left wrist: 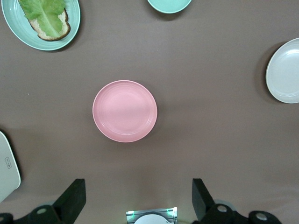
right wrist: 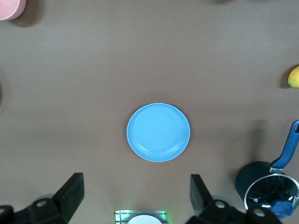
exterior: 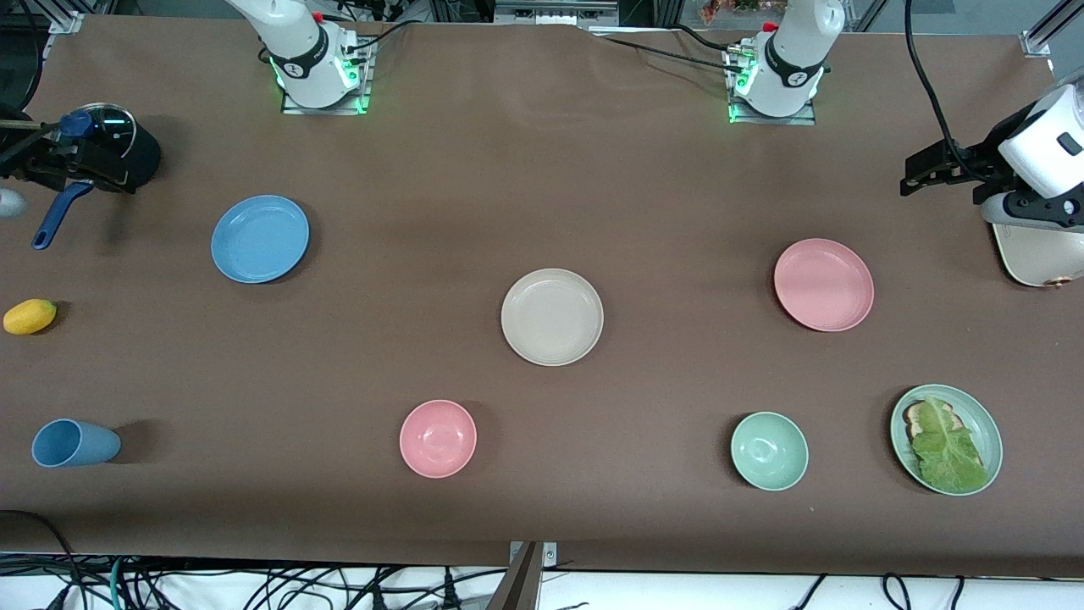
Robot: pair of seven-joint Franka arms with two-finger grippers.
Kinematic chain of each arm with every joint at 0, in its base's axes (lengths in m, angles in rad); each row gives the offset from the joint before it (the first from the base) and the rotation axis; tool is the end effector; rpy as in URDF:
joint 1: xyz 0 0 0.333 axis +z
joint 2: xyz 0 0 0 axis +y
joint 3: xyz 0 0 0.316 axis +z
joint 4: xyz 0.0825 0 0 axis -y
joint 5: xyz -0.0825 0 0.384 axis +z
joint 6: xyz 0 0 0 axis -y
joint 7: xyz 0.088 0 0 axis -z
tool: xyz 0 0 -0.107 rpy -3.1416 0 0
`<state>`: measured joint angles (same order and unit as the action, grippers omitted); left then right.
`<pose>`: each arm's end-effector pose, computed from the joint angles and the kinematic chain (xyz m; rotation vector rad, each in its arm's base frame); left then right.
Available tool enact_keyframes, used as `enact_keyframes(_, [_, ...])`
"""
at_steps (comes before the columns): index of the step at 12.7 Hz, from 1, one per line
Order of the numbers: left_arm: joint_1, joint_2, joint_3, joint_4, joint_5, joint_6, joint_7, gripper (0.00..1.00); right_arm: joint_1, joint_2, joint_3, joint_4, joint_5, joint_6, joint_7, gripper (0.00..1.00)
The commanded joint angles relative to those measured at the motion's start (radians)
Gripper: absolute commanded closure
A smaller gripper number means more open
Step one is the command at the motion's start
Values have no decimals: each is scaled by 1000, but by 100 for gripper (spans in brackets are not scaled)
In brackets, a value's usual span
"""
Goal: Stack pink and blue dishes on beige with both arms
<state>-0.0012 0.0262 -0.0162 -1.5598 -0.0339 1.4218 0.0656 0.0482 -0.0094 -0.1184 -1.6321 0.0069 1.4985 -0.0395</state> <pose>0.5451 -0.0134 0.6035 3.0902 -0.1319 -0.2532 0.5401 -0.0375 0.5951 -3.1205 0.0477 0.1932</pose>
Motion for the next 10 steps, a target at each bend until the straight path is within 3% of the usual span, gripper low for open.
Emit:
enact_keyframes(1, [0,-12,1,-6,-21,11,-6,0,4,5,-3,17,4,-12,7,0])
enact_keyframes(10, [1,-11,1,-6,-21,11,-6,0,4,24,-4,20,-18,-29,3,0])
